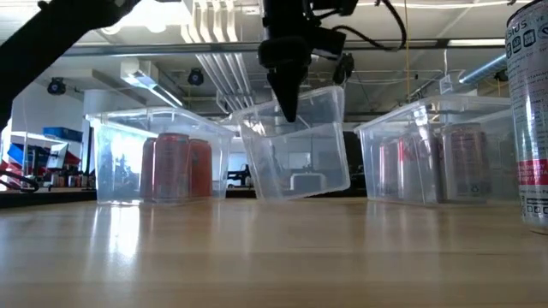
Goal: Sort soda cans
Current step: Adjust the middle transparent bin on the table
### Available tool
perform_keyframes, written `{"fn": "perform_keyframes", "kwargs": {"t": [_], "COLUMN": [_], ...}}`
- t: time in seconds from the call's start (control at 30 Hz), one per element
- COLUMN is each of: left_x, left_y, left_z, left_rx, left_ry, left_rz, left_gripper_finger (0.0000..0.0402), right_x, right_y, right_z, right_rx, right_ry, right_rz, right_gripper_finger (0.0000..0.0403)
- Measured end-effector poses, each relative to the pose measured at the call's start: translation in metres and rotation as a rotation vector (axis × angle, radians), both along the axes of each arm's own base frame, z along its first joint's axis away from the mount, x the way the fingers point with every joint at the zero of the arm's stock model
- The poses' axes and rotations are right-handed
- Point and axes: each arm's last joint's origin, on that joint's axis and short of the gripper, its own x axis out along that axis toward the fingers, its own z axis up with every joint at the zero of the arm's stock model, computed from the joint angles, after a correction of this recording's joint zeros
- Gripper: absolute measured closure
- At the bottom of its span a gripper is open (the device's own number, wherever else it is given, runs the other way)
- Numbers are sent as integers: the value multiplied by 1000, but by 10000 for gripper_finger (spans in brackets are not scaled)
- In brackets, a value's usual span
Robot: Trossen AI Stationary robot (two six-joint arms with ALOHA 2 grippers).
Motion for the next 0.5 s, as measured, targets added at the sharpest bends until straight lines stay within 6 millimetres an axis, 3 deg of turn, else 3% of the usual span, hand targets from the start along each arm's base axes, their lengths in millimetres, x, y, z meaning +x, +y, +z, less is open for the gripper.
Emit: {"fn": "perform_keyframes", "kwargs": {"t": [0.27, 0.5], "left_x": [-12, -13], "left_y": [2, 2], "left_z": [28, 32], "left_rx": [-11, -57], "left_ry": [-70, -80], "left_rz": [8, -6], "left_gripper_finger": [330, 284], "right_x": [-7, -16], "right_y": [-6, -9], "right_z": [-11, -24], "right_rx": [-25, 6], "right_ry": [28, 63], "right_rz": [-109, -154], "right_gripper_finger": [167, 165]}}
